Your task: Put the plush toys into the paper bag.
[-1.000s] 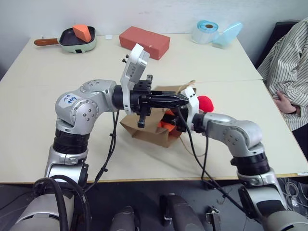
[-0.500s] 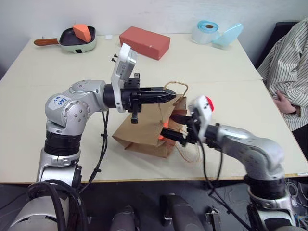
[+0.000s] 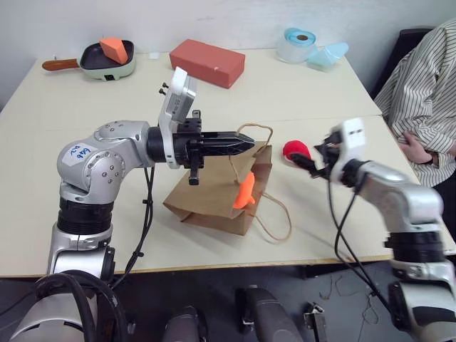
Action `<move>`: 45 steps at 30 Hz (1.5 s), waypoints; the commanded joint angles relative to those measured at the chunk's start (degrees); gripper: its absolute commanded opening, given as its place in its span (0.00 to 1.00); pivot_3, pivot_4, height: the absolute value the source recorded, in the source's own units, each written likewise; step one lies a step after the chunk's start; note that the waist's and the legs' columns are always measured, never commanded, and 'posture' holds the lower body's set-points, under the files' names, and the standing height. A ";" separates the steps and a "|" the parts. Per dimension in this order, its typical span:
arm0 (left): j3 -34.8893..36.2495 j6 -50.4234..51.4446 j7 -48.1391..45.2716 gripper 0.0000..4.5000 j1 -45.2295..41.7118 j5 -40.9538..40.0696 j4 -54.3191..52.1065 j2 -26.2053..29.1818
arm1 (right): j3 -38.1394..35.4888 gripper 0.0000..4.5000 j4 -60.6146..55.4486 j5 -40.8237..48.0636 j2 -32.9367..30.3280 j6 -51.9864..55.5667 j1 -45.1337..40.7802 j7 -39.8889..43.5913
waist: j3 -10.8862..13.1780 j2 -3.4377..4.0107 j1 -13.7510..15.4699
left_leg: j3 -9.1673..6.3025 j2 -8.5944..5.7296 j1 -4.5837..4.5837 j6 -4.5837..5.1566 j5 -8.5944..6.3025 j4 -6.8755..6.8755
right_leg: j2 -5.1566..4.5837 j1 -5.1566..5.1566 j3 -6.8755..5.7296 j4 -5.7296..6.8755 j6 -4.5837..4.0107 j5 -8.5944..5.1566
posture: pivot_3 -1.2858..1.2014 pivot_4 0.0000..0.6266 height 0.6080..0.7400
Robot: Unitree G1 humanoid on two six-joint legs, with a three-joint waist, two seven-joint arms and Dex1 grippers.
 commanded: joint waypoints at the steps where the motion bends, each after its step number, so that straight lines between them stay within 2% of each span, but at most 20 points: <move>1: 2.17 -0.56 -0.72 0.00 -0.69 -0.40 -0.39 1.78 | 2.74 0.99 10.12 -7.87 1.29 -9.38 -3.96 0.23 | 0.01 0.01 0.06 | 0.00 0.00 0.00 0.00 0.00 -0.01 | -0.01 0.00 0.00 0.00 0.00 0.00 | 0.52 0.24 1.00; 5: 3.30 -0.77 -2.17 0.00 0.51 -0.01 0.83 5.11 | 1.32 0.72 13.67 -8.49 3.42 -13.10 -4.87 2.42 | 0.00 0.01 0.05 | -0.01 0.01 -0.01 0.01 0.00 0.06 | -0.05 0.02 -0.02 0.00 0.00 0.00 | 0.52 0.24 1.00; 12: 4.37 -1.51 -3.15 0.00 1.84 0.43 2.37 8.29 | -2.80 0.18 3.20 -5.88 2.37 -10.31 0.48 5.63 | 0.00 0.01 0.22 | -0.02 0.01 -0.02 0.02 -0.01 0.06 | -0.07 0.02 -0.03 0.02 0.00 0.00 | 0.52 0.24 1.00; 14: 4.31 -1.65 -3.24 0.00 1.86 0.47 2.46 8.45 | -5.53 0.02 -2.89 -2.88 1.04 -7.94 3.20 7.66 | 0.00 0.01 0.33 | -0.02 0.01 -0.03 0.02 -0.01 0.06 | -0.07 0.02 -0.04 0.02 0.00 0.00 | 0.52 0.24 1.00; 19: 4.44 -1.85 -3.72 0.00 1.96 0.48 2.55 8.84 | -13.12 0.01 -20.00 7.93 -4.38 0.22 11.90 13.91 | 0.00 0.01 0.72 | -0.04 0.01 -0.03 0.02 -0.01 0.03 | -0.07 0.02 -0.06 0.00 0.00 0.00 | 0.52 0.24 1.00; 22: 4.26 -2.03 -4.10 0.00 1.85 0.71 2.75 8.82 | -12.19 0.01 -22.19 6.44 -5.96 0.04 13.60 13.77 | 0.00 0.00 0.25 | -0.03 0.00 0.01 0.02 -0.01 0.06 | -0.07 0.06 -0.05 0.00 0.00 0.00 | 0.52 0.24 1.00; 26: 3.64 -2.64 -4.09 0.00 1.14 1.23 3.09 8.05 | -11.82 0.01 -20.32 4.76 -4.49 -1.46 12.19 11.66 | 0.00 0.00 0.10 | -0.01 0.00 0.08 -0.02 0.01 0.11 | -0.05 0.06 -0.02 0.13 0.00 0.00 | 0.52 0.24 1.00; 29: 3.62 -2.78 -4.01 0.00 0.45 1.48 3.36 7.53 | -16.08 0.01 -24.98 9.84 -5.71 1.36 14.56 13.82 | 0.00 0.00 0.53 | -0.01 -0.01 0.03 -0.02 0.01 0.10 | -0.05 0.04 -0.02 0.10 0.00 0.00 | 0.52 0.24 1.00; 32: 3.62 -2.98 -4.33 0.00 0.19 1.79 3.66 7.44 | -19.72 0.01 -31.92 13.71 -9.62 2.36 21.23 18.57 | 0.00 0.01 1.71 | -0.05 0.00 -0.01 0.00 0.00 0.00 | -0.05 0.04 -0.06 -0.04 0.00 0.00 | 0.52 0.24 1.00; 35: 3.30 -3.16 -4.98 0.00 -0.26 1.85 3.70 7.22 | -22.40 0.01 -39.80 19.56 -11.90 5.83 26.40 19.74 | 0.00 0.00 2.22 | -0.05 -0.01 -0.03 0.06 -0.03 0.01 | -0.05 0.07 -0.08 -0.14 0.00 0.00 | 0.52 0.24 1.00; 38: 3.01 -2.92 -5.12 0.00 -0.82 1.48 3.43 6.47 | -19.96 0.01 -44.35 21.85 -11.26 7.56 26.22 17.53 | 0.00 0.00 1.67 | -0.03 -0.01 0.01 0.06 -0.04 0.09 | -0.07 0.09 -0.05 -0.05 0.01 0.00 | 0.52 0.24 1.00; 40: 2.57 -2.77 -5.29 0.00 -1.25 1.24 3.09 5.64 | -15.28 0.01 -45.86 21.10 -9.21 8.03 23.91 15.11 | -0.01 -0.01 1.46 | -0.02 -0.01 0.06 0.05 -0.04 0.13 | -0.06 0.10 -0.04 0.05 0.01 0.00 | 0.52 0.24 1.00; 43: 2.10 -2.45 -5.50 0.00 -2.12 0.87 2.78 4.55 | -6.33 0.01 -44.95 16.34 -6.22 7.56 19.99 12.56 | -0.01 -0.01 1.38 | -0.02 -0.01 0.09 -0.02 0.00 0.14 | -0.04 0.10 -0.03 0.11 0.00 0.00 | 0.52 0.24 1.00; 45: 2.04 -2.11 -5.47 0.00 -3.06 0.34 2.39 3.80 | 2.23 0.01 -42.09 8.04 -6.54 5.16 17.24 11.44 | -0.01 -0.01 1.59 | -0.04 -0.01 0.05 -0.02 0.00 0.11 | -0.04 0.06 -0.04 0.07 0.00 0.00 | 0.52 0.24 1.00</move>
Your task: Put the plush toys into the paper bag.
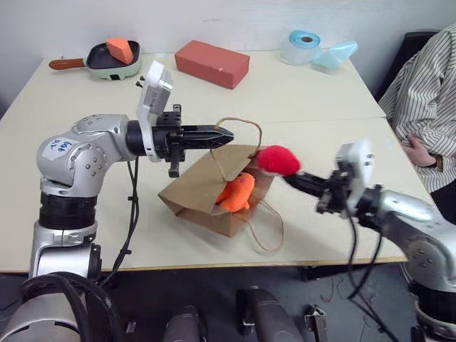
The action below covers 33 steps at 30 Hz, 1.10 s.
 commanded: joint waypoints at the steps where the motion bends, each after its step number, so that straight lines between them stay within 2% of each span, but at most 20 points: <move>1: 1.08 0.37 -0.10 0.00 -2.55 -2.00 -2.38 -0.76 | 11.41 0.01 2.95 -12.30 -0.70 -4.26 -4.22 -2.02 | 0.00 0.00 0.06 | 0.00 0.00 -0.01 0.00 0.00 0.00 | 0.00 -0.01 0.00 -0.02 0.00 0.00 | 0.52 0.24 1.00; 3: 1.32 0.88 0.30 0.00 -3.58 -2.67 -3.04 -1.39 | 14.30 0.01 4.67 -14.83 0.54 -5.21 -6.39 -2.26 | 0.00 -0.01 0.22 | 0.00 -0.01 -0.06 0.03 -0.01 0.03 | -0.02 -0.01 -0.01 -0.08 0.00 0.00 | 0.52 0.24 1.00; 10: 1.46 1.85 1.65 0.00 -2.40 -3.78 -5.03 -2.33 | 15.73 0.01 4.44 -16.16 2.11 -8.21 -8.99 1.40 | 0.00 -0.01 0.03 | -0.02 0.00 -0.08 0.05 -0.02 0.01 | -0.04 -0.02 -0.05 -0.10 0.00 0.00 | 0.52 0.24 1.00; 15: 0.75 2.16 1.85 0.00 -1.66 -4.38 -6.26 -3.57 | 18.75 0.01 6.77 -18.43 5.74 -9.84 -15.07 2.95 | 0.00 -0.01 -0.26 | -0.02 0.01 -0.02 0.03 -0.01 0.04 | -0.02 -0.02 -0.04 0.01 0.00 0.00 | 0.52 0.24 1.00; 23: -0.29 1.46 1.33 0.00 -2.61 -4.09 -5.16 -4.62 | 27.17 0.01 21.77 -25.99 13.79 -15.94 -22.58 5.55 | -0.01 -0.02 -0.27 | -0.02 0.01 -0.04 0.03 -0.02 0.07 | -0.04 -0.02 -0.06 0.00 0.00 0.00 | 0.52 0.24 1.00; 26: -0.20 1.38 1.44 0.00 -2.47 -4.08 -5.05 -4.71 | 26.81 0.14 25.03 -27.36 15.76 -16.24 -23.19 5.13 | -0.01 -0.02 -0.23 | -0.04 0.02 -0.06 0.04 -0.02 0.06 | -0.04 -0.02 -0.08 -0.02 -0.01 0.00 | 0.52 0.24 1.00; 30: 0.23 1.22 1.56 0.00 -2.05 -3.84 -4.69 -4.19 | 23.83 0.44 21.53 -25.71 14.80 -14.13 -22.11 6.70 | -0.01 -0.02 -0.20 | -0.05 0.01 -0.08 0.05 -0.03 0.06 | -0.07 -0.03 -0.09 -0.02 -0.01 0.00 | 0.52 0.24 1.00; 33: 0.50 0.89 1.23 0.00 -1.71 -3.32 -3.84 -3.40 | 19.24 0.66 15.15 -21.32 12.01 -10.56 -19.91 8.63 | -0.01 -0.02 -0.09 | -0.07 0.02 -0.08 0.05 -0.02 0.05 | -0.06 -0.03 -0.11 -0.01 -0.01 0.00 | 0.52 0.24 1.00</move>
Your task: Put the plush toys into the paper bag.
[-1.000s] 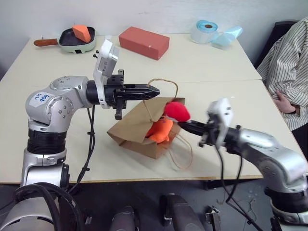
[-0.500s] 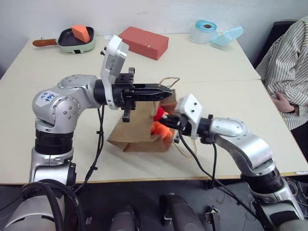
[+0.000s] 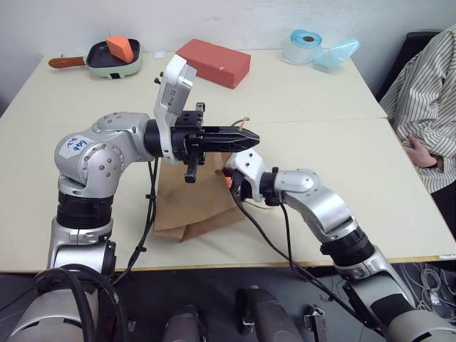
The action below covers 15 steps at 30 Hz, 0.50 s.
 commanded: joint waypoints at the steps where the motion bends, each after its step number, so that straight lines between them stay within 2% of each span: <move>1: 1.39 -1.24 -0.57 0.00 -0.26 0.41 -0.04 1.42 | -6.53 0.74 -9.37 5.69 -3.07 3.89 1.82 2.16 | 0.00 0.00 0.07 | -0.01 0.00 -0.01 0.00 0.00 0.00 | 0.00 0.00 -0.02 -0.02 0.00 0.00 | 0.52 0.24 1.00; 4: 1.29 -1.13 -0.89 0.00 0.62 0.47 -0.25 2.29 | -15.77 0.97 -18.23 14.11 -7.19 11.34 6.23 2.21 | 0.00 0.00 0.24 | -0.02 -0.01 -0.01 0.00 0.00 0.00 | -0.01 0.02 -0.02 -0.03 0.00 0.00 | 0.52 0.24 1.00; 5: 1.26 -0.95 -1.02 0.00 1.00 0.36 -0.62 2.54 | -19.32 0.99 -21.38 17.85 -8.98 14.87 8.40 2.26 | 0.00 0.00 0.42 | -0.04 -0.02 -0.01 0.00 0.00 -0.02 | -0.02 0.02 -0.03 -0.03 0.00 0.00 | 0.52 0.24 1.00; 10: 1.35 -0.34 -1.03 0.00 1.66 -0.35 -1.45 2.79 | -32.38 0.99 -30.86 29.53 -15.49 26.03 19.94 -0.98 | -0.01 -0.02 0.44 | -0.13 -0.02 -0.04 0.02 -0.01 -0.06 | -0.02 0.08 -0.10 -0.15 0.00 0.00 | 0.52 0.24 1.00; 15: 1.18 -0.06 -0.70 0.00 1.82 -0.66 -1.82 2.41 | -46.31 0.99 -31.31 41.88 -10.21 38.05 29.49 -15.65 | -0.01 -0.03 0.36 | -0.11 -0.03 0.06 0.00 0.00 -0.04 | -0.01 0.15 -0.04 -0.04 0.00 0.00 | 0.52 0.24 1.00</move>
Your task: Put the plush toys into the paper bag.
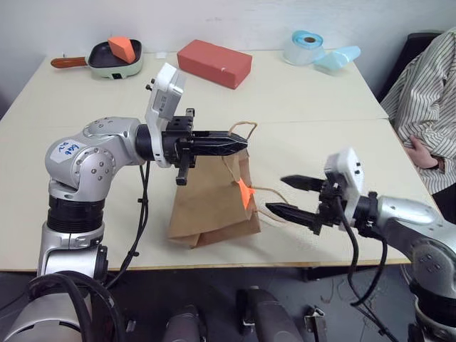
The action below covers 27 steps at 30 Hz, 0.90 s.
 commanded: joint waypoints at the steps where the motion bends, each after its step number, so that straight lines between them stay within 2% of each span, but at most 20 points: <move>1: 0.69 -0.03 -0.26 0.00 -0.33 -0.88 -1.74 0.23 | -10.85 0.99 -0.92 12.70 4.31 8.66 5.58 -12.89 | 0.00 0.00 0.05 | 0.01 -0.01 -0.01 0.00 0.00 0.00 | 0.00 -0.01 0.00 -0.01 0.00 0.00 | 0.52 0.24 1.00; 4: 0.51 0.09 -0.58 0.00 -0.33 -1.01 -1.77 0.45 | -14.17 0.99 1.06 28.58 6.91 8.55 11.20 -26.03 | 0.00 0.00 0.03 | 0.03 -0.01 -0.03 0.00 0.00 0.00 | 0.00 -0.04 0.03 -0.01 0.00 0.00 | 0.52 0.24 1.00; 6: 0.31 0.08 -0.72 0.00 -0.49 -0.97 -1.57 0.48 | -12.54 0.99 2.55 39.99 6.88 4.56 16.28 -35.55 | 0.00 0.00 0.04 | 0.03 0.01 0.00 0.00 0.00 0.00 | 0.00 -0.02 0.03 0.01 0.00 0.00 | 0.52 0.24 1.00; 8: 0.12 0.04 -0.75 0.00 -0.74 -0.88 -1.31 0.38 | -9.18 0.99 3.31 46.96 6.32 0.89 20.01 -42.23 | 0.00 0.00 -0.07 | 0.04 0.00 0.00 0.00 0.00 -0.02 | 0.00 -0.03 0.05 0.01 -0.01 0.00 | 0.52 0.24 1.00; 10: -0.07 0.01 -0.82 0.00 -1.01 -0.78 -1.14 0.28 | -5.36 0.99 4.62 50.95 5.64 -2.09 21.73 -47.29 | 0.00 0.00 -0.30 | 0.11 -0.02 0.00 0.00 0.00 -0.02 | 0.01 -0.03 0.11 0.00 0.00 0.00 | 0.52 0.24 1.00; 14: -0.27 0.02 -0.81 0.00 -1.38 -0.83 -1.05 0.23 | 0.99 0.99 8.48 57.26 5.70 -8.18 19.70 -53.13 | 0.00 0.00 -0.34 | 0.14 -0.01 0.03 0.00 0.00 -0.01 | 0.06 -0.01 0.17 0.01 0.00 0.00 | 0.52 0.24 1.00; 17: -0.48 -0.19 -0.84 0.00 -1.44 -0.61 -1.02 0.19 | 4.90 0.99 13.47 56.98 7.38 -11.47 14.81 -54.37 | -0.01 -0.01 -0.31 | 0.13 0.01 0.03 0.00 0.00 -0.01 | 0.09 -0.02 0.19 -0.02 0.01 0.00 | 0.52 0.24 1.00; 19: -0.49 -0.22 -0.72 0.00 -1.49 -0.61 -1.18 0.17 | 6.73 0.99 17.62 53.54 8.78 -13.06 11.11 -54.13 | -0.01 -0.01 -0.20 | 0.13 0.00 0.02 0.00 0.00 -0.01 | 0.08 -0.03 0.19 -0.02 0.01 0.00 | 0.52 0.24 1.00; 22: -0.32 -0.20 -0.47 0.00 -1.65 -0.63 -1.45 0.32 | 7.44 0.85 21.51 49.04 9.63 -15.13 8.08 -53.93 | -0.01 -0.01 0.00 | 0.11 0.01 0.00 0.00 0.00 -0.01 | 0.09 -0.04 0.18 -0.04 0.01 0.00 | 0.52 0.24 1.00; 27: 0.70 -0.17 -0.02 0.00 -1.17 -0.80 -1.70 1.27 | 6.62 0.48 18.30 47.10 7.61 -14.71 8.57 -49.25 | -0.01 -0.01 0.21 | 0.07 0.02 -0.06 0.01 0.00 -0.08 | 0.08 -0.04 0.16 -0.16 0.01 0.00 | 0.52 0.24 1.00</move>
